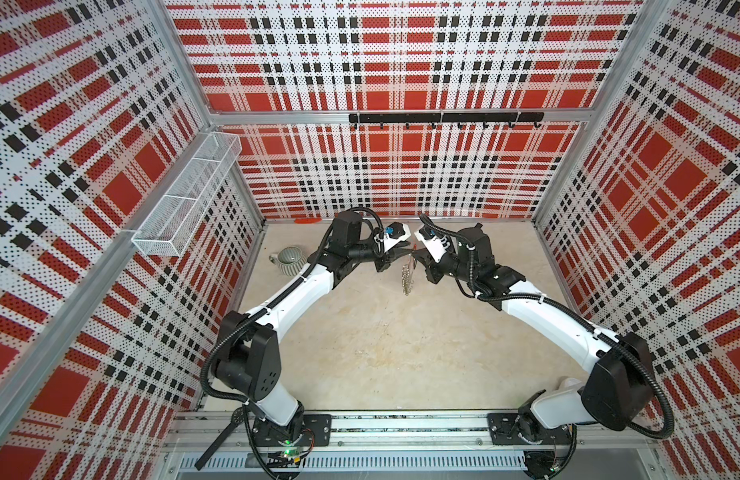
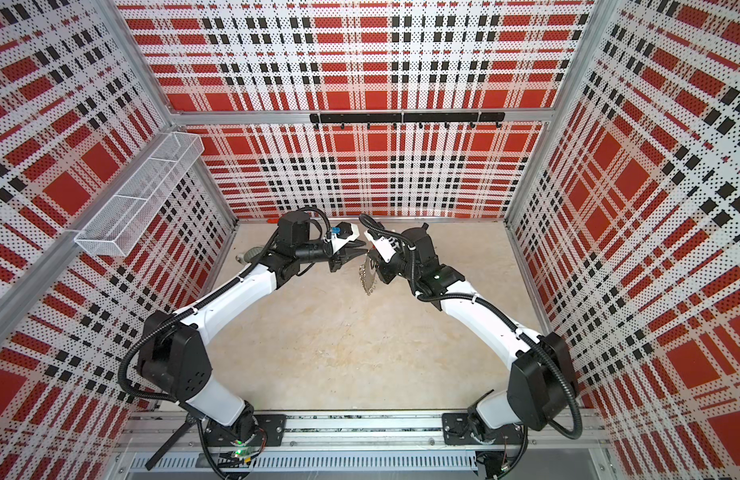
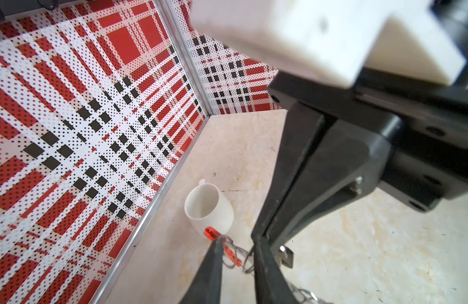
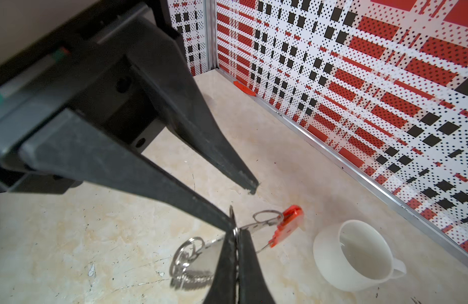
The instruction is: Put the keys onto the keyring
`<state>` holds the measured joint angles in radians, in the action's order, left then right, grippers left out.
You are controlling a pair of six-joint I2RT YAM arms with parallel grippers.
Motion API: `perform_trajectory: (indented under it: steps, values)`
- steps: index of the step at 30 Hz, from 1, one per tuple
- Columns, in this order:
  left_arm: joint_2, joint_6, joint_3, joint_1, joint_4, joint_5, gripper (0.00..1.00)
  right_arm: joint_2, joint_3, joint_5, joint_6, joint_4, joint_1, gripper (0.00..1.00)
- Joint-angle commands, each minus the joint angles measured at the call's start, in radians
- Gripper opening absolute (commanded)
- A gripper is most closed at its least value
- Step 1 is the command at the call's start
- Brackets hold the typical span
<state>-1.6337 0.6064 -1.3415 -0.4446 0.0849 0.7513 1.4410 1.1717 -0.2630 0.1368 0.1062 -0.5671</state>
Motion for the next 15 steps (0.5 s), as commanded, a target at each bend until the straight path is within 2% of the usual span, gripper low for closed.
perform_trajectory:
  steps: [1, 15]
  values:
    - [-0.033, 0.039, -0.043, -0.006, 0.07, 0.021, 0.23, -0.049, -0.01, -0.027, -0.001, -0.058, -0.015, 0.0]
    - [-0.023, 0.087, -0.041, 0.005, 0.139, 0.056, 0.24, -0.043, 0.003, -0.028, -0.018, -0.06, -0.022, 0.0]
